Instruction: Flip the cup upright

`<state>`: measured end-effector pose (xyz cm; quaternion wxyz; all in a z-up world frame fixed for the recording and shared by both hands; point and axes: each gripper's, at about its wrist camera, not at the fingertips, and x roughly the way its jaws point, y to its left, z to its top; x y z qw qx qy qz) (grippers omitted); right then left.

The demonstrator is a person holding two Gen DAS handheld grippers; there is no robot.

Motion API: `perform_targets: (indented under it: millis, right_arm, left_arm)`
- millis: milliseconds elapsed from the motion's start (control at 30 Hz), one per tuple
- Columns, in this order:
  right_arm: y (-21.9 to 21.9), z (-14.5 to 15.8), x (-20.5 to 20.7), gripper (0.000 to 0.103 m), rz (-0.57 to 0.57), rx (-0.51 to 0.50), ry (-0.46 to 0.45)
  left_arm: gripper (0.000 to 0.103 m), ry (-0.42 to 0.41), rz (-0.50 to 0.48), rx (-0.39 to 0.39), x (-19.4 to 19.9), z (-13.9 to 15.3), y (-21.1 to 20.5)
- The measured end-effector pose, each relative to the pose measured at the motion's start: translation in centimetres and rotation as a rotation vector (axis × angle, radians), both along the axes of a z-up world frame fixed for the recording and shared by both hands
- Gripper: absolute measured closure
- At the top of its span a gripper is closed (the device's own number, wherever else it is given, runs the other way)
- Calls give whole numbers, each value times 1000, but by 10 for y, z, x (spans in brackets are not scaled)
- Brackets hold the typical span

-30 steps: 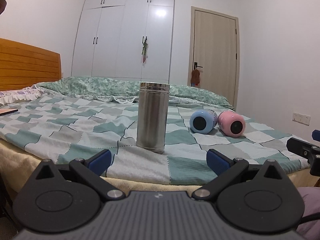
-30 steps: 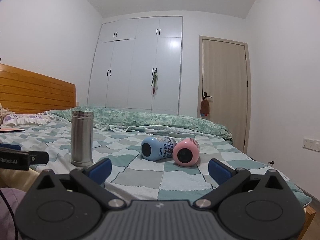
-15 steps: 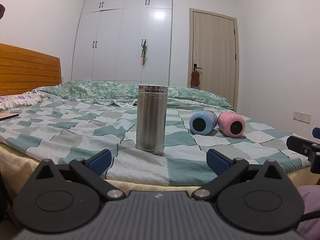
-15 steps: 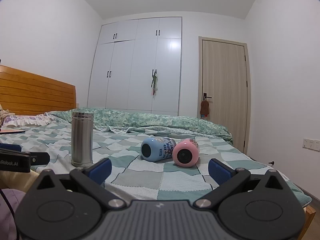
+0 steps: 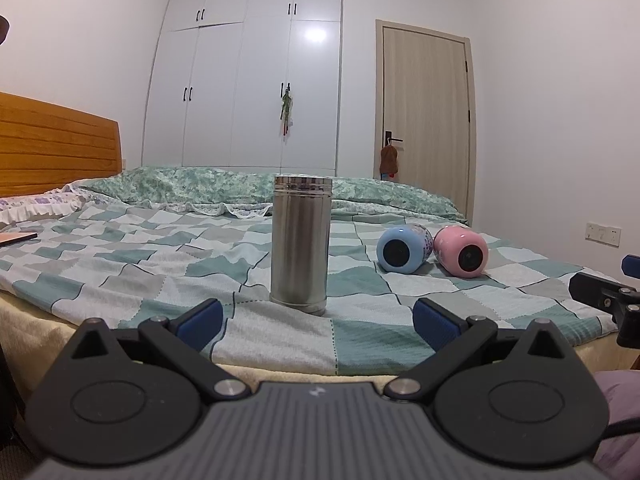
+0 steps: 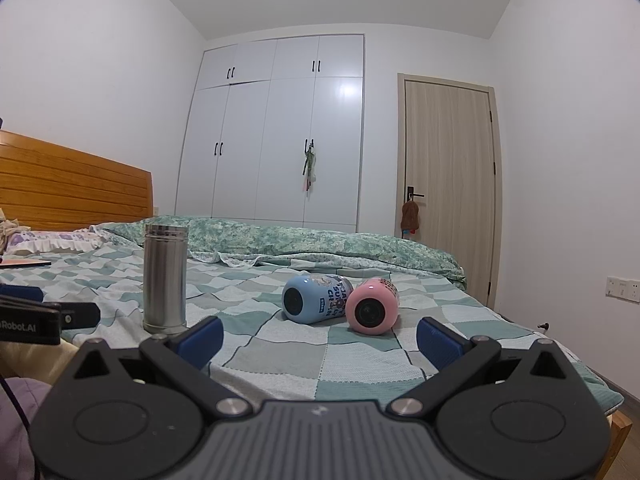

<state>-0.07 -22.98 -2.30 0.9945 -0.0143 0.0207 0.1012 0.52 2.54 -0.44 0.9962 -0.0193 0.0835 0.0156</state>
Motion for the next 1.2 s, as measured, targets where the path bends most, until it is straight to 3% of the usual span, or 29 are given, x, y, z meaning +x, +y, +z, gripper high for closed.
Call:
perform_targets:
  millis: [1200]
  right_arm:
    - [1, 0, 0, 0, 1, 0, 0]
  left_arm:
    - [0, -30, -6, 7, -7, 3, -2]
